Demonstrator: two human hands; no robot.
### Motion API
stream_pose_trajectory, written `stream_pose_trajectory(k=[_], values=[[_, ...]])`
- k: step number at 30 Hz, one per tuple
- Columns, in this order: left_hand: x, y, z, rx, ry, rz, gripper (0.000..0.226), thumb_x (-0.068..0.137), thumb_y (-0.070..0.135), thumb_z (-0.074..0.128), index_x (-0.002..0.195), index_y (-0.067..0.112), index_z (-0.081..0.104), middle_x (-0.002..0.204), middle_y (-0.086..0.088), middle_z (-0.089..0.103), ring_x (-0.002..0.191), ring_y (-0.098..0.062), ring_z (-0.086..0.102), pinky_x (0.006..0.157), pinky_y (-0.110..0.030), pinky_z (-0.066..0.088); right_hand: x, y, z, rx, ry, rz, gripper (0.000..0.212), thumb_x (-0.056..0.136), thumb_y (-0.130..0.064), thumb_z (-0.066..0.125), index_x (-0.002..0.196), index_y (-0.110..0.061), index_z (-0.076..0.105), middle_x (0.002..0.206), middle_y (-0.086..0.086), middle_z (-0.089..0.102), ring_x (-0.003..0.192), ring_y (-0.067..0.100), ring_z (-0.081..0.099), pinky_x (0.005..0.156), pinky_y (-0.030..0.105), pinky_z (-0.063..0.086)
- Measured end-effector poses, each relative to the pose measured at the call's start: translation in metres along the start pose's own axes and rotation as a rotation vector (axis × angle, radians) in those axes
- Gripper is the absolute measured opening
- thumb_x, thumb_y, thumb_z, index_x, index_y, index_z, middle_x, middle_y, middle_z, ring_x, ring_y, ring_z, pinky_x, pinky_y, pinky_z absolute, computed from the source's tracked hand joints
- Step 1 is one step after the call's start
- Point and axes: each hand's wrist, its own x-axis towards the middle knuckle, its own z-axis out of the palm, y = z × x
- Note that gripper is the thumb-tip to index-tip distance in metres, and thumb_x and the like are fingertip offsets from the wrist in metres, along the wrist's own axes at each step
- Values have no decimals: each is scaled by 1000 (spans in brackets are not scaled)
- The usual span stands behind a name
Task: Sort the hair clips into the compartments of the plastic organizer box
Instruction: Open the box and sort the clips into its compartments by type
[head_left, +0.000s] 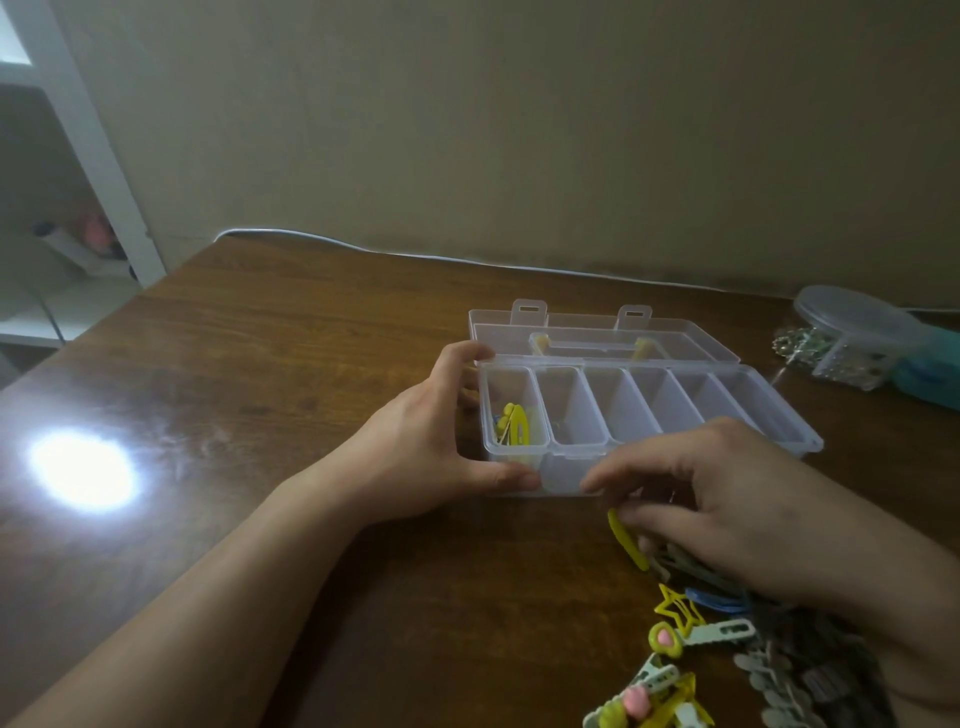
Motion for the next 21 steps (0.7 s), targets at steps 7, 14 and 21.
stream_pose_trajectory(k=[7,14,21], values=[[0,0,0,15,8,2,107,59,62,80,143,43,16,145,12,47,125,-1,48,100,-23,44,-12,-6,-15,-131,-146,28,20,86,-31,70,92,-50,66,95,-44,57,84,-16,57,66,11,47],[1,0,1,15,7,-4,108,61,59,81,145,40,16,146,12,47,124,1,46,94,-16,40,-15,-10,-10,-456,-428,174,31,82,-47,66,109,-54,50,82,-16,58,78,1,53,67,24,45],[-1,3,1,9,2,-20,111,53,66,75,144,41,16,145,13,47,122,1,47,97,-20,42,-8,-11,-2,-385,-419,124,30,84,-47,66,111,-48,53,77,-16,56,74,0,50,67,23,43]])
